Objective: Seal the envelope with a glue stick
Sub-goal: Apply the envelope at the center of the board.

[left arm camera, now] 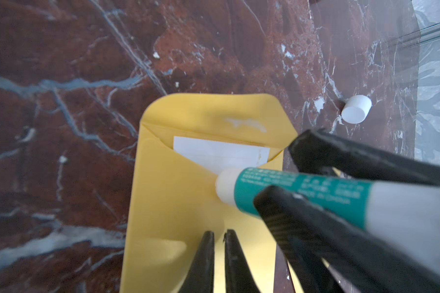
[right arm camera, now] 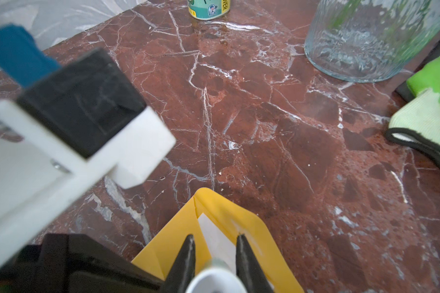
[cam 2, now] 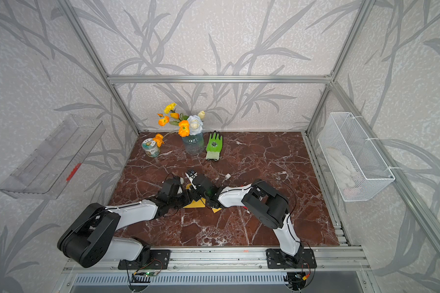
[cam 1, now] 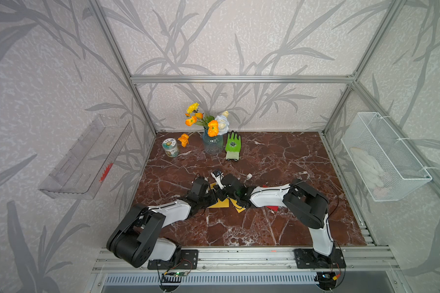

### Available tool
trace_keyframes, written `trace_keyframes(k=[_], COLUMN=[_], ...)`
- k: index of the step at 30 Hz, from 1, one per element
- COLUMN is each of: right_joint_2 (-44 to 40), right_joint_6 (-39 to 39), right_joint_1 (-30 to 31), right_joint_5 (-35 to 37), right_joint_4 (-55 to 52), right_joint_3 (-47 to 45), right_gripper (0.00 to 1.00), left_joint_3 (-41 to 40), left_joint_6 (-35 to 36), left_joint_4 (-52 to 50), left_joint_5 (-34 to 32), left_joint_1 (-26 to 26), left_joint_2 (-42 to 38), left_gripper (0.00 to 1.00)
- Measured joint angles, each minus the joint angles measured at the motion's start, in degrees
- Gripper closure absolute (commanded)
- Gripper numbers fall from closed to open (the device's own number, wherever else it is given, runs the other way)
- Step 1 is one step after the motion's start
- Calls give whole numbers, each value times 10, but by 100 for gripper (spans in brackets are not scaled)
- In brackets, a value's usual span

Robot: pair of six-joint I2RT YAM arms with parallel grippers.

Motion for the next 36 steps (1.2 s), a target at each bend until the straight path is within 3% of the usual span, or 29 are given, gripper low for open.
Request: trace_keyframes(k=[13,36], right_joint_2=[14,-62], right_joint_6=[74,129], right_joint_1=[-16,-61], right_joint_5=[-22,-105], right_joint_4=[2,-29], right_joint_3=[16,-60], right_gripper=[100,100], left_joint_3=[0,32], left_joint_6=[9,9], left_joint_4=[-30,-52], left_joint_5=[-35,-35], left_joint_1=[-16,-20], left_joint_2=[-14,19], left_gripper=[100,100])
